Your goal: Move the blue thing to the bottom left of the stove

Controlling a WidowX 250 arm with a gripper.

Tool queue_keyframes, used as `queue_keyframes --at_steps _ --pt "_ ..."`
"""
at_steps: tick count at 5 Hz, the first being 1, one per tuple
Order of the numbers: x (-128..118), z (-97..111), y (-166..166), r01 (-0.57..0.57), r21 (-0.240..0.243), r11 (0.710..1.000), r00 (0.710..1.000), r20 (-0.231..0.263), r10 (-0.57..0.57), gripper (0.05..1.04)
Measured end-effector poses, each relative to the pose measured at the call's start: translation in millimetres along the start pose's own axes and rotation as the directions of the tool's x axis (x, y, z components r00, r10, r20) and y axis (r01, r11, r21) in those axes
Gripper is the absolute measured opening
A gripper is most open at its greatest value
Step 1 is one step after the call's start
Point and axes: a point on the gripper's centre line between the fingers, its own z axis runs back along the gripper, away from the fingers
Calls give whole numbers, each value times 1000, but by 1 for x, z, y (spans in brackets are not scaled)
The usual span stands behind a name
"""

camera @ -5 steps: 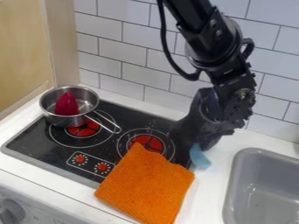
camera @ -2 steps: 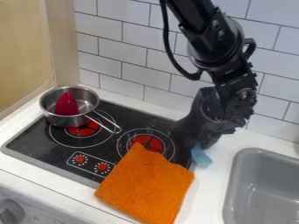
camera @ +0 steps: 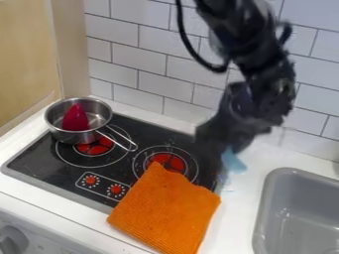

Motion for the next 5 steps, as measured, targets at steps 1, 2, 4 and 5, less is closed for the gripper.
queue_keyframes --at_steps 1,2,4,5 --pt "3 21 13 -25 -25 999 999 20 25 292" --pt "5 38 31 -82 -28 996 996 33 83 285" --pt "9 66 103 -313 33 949 946 98 309 285" --pt "5 66 131 -379 64 923 922 112 371 285"
